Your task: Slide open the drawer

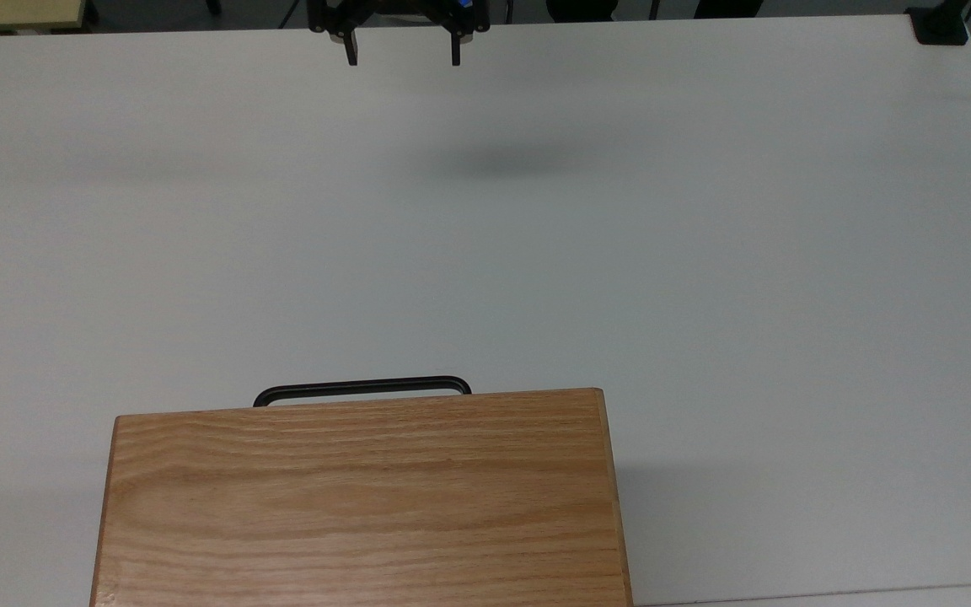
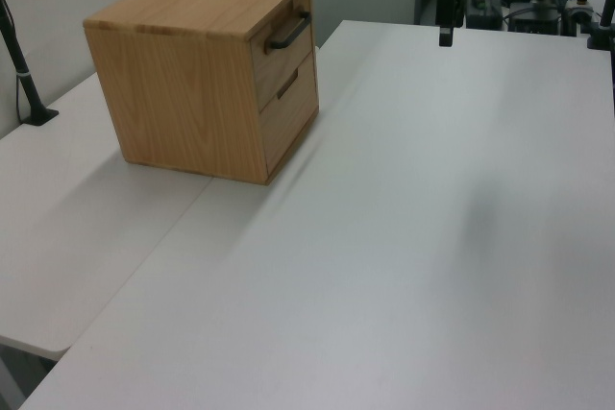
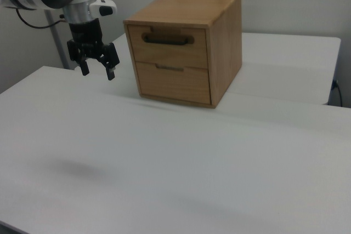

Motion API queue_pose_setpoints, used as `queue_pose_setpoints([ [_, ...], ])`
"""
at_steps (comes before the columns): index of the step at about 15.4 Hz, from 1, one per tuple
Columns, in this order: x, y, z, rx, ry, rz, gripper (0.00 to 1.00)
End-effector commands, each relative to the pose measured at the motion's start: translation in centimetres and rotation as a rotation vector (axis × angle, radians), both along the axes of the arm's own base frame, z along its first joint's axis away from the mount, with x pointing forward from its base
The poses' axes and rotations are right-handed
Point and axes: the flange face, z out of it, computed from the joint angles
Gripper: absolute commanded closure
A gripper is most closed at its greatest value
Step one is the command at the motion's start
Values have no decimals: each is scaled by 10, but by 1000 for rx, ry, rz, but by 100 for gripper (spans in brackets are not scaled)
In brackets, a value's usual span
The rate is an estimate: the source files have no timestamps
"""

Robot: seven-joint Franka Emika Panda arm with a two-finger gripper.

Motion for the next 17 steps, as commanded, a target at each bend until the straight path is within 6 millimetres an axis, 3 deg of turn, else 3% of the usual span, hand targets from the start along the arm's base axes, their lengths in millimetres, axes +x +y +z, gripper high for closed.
queue_pose_setpoints([
  [1, -1, 3, 0, -6, -11, -7, 0],
  [8, 2, 1, -4, -9, -8, -6, 0],
  [10, 2, 1, 3, -7, -11, -5, 0],
  [15, 0, -20, 14, -6, -4, -79, 0],
  [17, 1, -20, 14, -11, -4, -110, 0],
])
